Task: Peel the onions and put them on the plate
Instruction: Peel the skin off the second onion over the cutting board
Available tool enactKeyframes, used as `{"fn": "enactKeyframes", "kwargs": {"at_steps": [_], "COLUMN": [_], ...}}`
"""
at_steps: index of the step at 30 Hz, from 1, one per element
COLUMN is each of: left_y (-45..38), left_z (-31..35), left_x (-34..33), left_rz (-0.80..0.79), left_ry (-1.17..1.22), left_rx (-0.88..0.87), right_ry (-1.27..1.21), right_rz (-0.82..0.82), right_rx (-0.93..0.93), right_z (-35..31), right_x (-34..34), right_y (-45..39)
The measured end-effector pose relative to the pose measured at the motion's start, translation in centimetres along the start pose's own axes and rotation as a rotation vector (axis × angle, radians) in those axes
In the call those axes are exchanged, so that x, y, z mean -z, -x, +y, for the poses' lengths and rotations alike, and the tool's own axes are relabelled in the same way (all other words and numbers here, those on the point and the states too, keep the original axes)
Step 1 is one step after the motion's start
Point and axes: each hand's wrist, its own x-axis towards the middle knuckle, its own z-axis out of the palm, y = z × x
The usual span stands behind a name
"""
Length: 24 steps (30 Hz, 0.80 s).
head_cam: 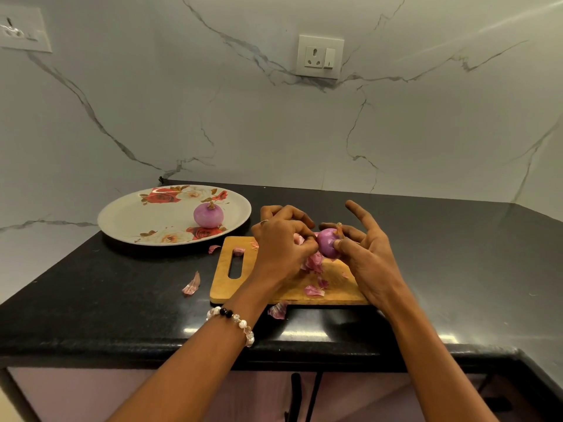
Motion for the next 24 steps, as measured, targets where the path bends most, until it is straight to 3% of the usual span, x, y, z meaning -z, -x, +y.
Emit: {"fn": "enactKeyframes", "kwargs": {"at_steps": [8, 20, 24], "left_y": [-0.05, 0.18, 0.37], "left_z": [-0.25, -0.02, 0.11], "left_x": [0.00, -0.38, -0.53], "left_rz": [0.052, 0.101, 0.051], "left_ry": [0.029, -0.152, -0.214], "left_rx": [-0.001, -0.067, -0.080], "right_ry": [-0.013, 0.215, 0.263], "right_rz": [0.033, 0.048, 0.035], "right_rx": [0.033, 0.126, 0.132], "right_z": [-0.04, -0.39, -0.21], "right_x": [0.09, -0.30, -0.27], "right_y": [0.08, 0.44, 0.57]}}
